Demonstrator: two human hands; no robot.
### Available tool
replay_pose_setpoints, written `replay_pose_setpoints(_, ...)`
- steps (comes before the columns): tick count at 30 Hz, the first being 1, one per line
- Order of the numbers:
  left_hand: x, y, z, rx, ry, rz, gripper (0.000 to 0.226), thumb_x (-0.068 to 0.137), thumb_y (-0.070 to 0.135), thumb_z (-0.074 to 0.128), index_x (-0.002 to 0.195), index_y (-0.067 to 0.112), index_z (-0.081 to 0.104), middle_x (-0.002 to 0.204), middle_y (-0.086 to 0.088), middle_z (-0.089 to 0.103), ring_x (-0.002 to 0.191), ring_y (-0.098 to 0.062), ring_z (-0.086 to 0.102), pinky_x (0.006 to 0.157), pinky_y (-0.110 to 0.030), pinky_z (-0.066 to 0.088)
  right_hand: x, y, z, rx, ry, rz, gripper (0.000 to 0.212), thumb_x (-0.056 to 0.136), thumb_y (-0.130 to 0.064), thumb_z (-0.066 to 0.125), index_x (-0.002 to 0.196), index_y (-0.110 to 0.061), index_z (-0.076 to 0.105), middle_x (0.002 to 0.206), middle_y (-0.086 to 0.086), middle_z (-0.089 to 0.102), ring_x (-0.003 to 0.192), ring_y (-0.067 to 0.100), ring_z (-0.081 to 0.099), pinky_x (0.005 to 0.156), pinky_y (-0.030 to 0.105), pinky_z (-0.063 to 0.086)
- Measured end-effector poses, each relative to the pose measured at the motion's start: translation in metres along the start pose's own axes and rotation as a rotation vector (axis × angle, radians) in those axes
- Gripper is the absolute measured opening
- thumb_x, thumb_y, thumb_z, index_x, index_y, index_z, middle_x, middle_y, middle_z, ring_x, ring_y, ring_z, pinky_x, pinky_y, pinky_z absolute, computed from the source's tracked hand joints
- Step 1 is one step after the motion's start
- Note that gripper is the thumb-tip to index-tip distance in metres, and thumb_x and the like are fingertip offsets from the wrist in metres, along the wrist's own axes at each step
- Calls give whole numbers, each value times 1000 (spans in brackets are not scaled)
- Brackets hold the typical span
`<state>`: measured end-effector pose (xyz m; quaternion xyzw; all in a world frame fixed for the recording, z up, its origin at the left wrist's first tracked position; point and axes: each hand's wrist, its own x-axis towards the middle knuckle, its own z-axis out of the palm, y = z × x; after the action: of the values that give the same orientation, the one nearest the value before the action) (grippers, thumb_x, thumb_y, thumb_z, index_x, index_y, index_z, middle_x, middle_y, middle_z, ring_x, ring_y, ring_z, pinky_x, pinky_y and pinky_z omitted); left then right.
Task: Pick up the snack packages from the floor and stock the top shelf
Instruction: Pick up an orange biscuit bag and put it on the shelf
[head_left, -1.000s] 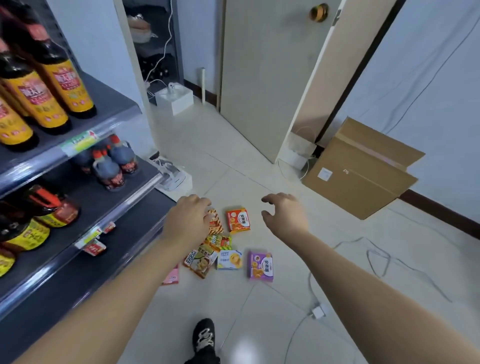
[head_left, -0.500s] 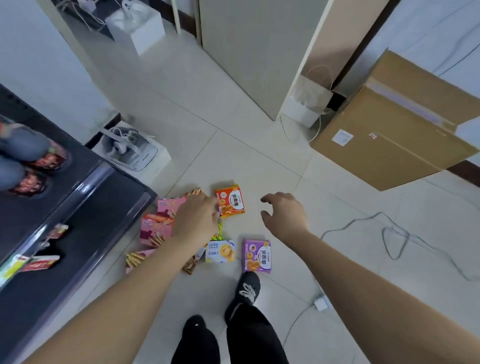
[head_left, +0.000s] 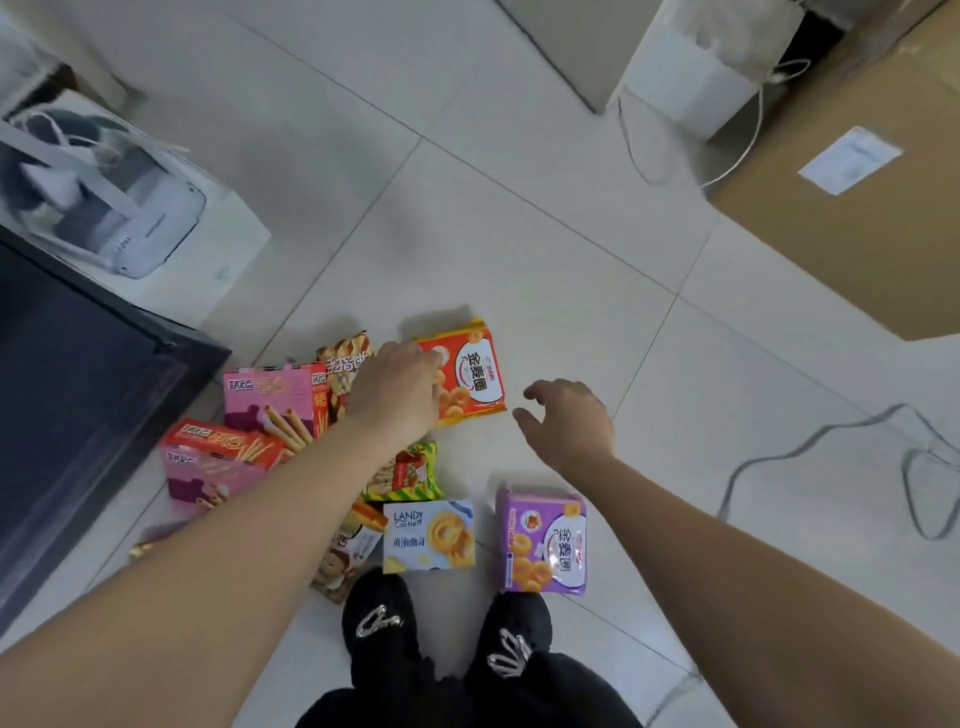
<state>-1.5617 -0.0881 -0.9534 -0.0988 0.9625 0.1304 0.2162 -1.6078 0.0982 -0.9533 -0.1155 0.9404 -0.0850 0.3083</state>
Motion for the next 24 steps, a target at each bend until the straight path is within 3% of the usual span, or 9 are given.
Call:
replay_pose_setpoints(4,62,-30,73,84,-102,-5,42,93,32,54,132,15,48,125,-11,51,120,-30,45,95,-45,46,62,14,74,77,-73,94,40,93,-44,52,123,-19,59,117,4,64,110,24,57,84,34,49)
replay_pose_setpoints(7,104,-45,119,95,-136,7,46,92,32,55,133,15,43,129,-13,45,121,-32,43,95,-47,45,101,19,116,265,-148,222,50,90,-42,58,127,-10,51,117,10,62,106,28,59,79,32,46)
replay_pose_setpoints(10,137,-53,150,73,-160,13,65,92,25,55,148,17,21,152,-16,23,139,-34,26,107,-48,34,130,21,145,695,-303,510,41,84,-31,68,111,-6,51,83,10,52,67,24,49,56,29,37)
replay_pose_setpoints(12,152,-55,160,9,-209,17,76,92,19,54,152,19,7,159,-13,8,145,-32,13,115,-46,23,146,21,158,954,-389,640,25,84,-20,71,96,-5,54,69,8,38,56,19,34,51,29,35)
replay_pose_setpoints(15,164,-60,166,-191,-275,-79,70,92,15,54,150,16,15,149,-17,31,136,-33,32,109,-41,32,161,19,171,1158,-297,658,22,84,-12,69,102,-4,59,69,8,50,57,19,44,57,31,43)
replay_pose_setpoints(18,155,-66,166,-422,-315,-200,43,96,20,51,138,15,41,135,-13,53,120,-31,52,97,-37,42,162,12,168,1240,-164,661,41,81,-9,66,119,-9,51,92,7,63,80,22,58,68,35,44)
replay_pose_setpoints(21,128,-64,152,-723,-232,-298,32,98,19,49,130,15,52,126,-7,61,111,-26,58,89,-32,47,150,3,149,1232,-14,618,62,84,-7,61,138,-21,34,104,4,62,90,21,62,73,37,52)
replay_pose_setpoints(24,93,-55,115,-875,-98,-331,30,99,22,47,128,20,55,113,-4,65,97,-22,62,79,-33,53,124,-14,109,1168,87,513,69,92,-19,60,149,-26,21,114,-3,57,100,21,63,81,42,57)
